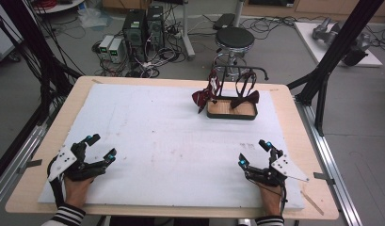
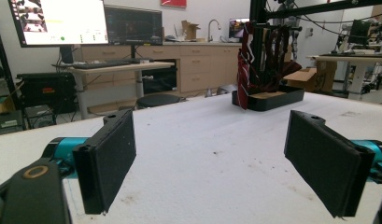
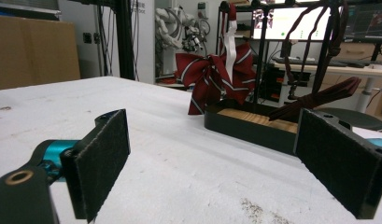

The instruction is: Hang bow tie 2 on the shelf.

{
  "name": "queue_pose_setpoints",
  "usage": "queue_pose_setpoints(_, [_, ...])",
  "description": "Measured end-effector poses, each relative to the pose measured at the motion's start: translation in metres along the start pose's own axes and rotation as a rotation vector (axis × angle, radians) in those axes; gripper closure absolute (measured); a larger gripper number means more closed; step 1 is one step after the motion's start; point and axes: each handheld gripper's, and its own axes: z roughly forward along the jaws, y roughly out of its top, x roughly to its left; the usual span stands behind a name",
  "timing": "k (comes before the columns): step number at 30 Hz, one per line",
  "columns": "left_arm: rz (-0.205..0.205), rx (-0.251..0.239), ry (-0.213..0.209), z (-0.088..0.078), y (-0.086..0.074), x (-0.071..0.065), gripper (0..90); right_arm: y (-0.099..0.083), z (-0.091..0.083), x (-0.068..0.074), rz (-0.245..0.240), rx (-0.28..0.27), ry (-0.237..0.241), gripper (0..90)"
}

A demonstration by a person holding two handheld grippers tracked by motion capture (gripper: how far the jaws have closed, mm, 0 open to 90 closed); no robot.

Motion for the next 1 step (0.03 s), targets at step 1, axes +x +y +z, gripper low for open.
queue_pose_setpoints(1, [-0.003, -0.003, 0.001, -0.0006, -0.0002, 0.0001, 17.0, 0.0, 0.0001, 0.0005, -0.001, 0.005, 0.002, 9.9])
